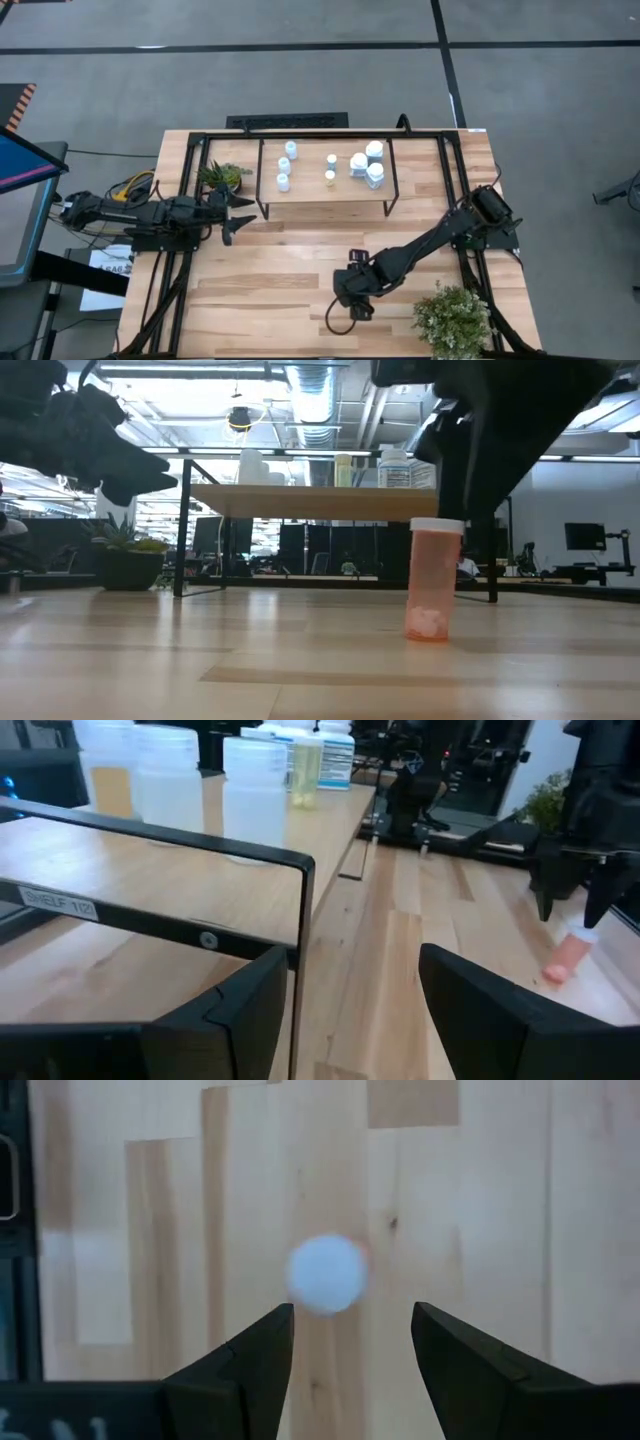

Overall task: Pick and place medicine bottles onto shelf by color
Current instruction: Put the pink pill bottle on the shelf

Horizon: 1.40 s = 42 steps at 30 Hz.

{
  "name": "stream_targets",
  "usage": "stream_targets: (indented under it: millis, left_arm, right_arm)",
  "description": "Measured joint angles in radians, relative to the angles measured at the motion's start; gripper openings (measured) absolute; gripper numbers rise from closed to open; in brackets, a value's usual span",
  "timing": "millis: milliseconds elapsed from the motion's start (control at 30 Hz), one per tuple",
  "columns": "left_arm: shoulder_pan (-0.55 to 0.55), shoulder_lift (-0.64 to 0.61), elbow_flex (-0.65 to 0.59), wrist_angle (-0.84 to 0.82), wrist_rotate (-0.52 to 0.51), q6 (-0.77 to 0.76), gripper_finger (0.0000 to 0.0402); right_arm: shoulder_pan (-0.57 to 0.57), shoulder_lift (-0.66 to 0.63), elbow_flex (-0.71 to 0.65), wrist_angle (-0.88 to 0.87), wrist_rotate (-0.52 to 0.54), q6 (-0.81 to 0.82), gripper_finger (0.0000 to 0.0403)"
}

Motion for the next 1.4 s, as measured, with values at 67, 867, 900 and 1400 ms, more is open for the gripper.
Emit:
stream_targets:
  millis: [67, 867, 900, 1400]
  left_arm:
    - [0.015, 0.001, 0.000, -0.002, 0.022, -0.006, 0.0215]
    - [0.022, 0.001, -0.002, -0.005, 0.038, -0.017, 0.0215]
    - [0.022, 0.001, -0.002, -0.005, 0.038, -0.017, 0.0215]
    - [0.022, 0.001, -0.003, -0.005, 0.039, -0.019, 0.0215]
  right_arm:
    - [0.008, 0.000, 0.000, 0.003, -0.003, 0.000, 0.0225]
    - [0.003, 0.051, 0.000, 0.041, -0.003, 0.003, 0.0225]
    - [-0.002, 0.051, 0.000, 0.041, -0.002, 0.003, 0.0225]
    - [-0.022, 0.051, -0.001, 0.118, -0.002, -0.049, 0.0221]
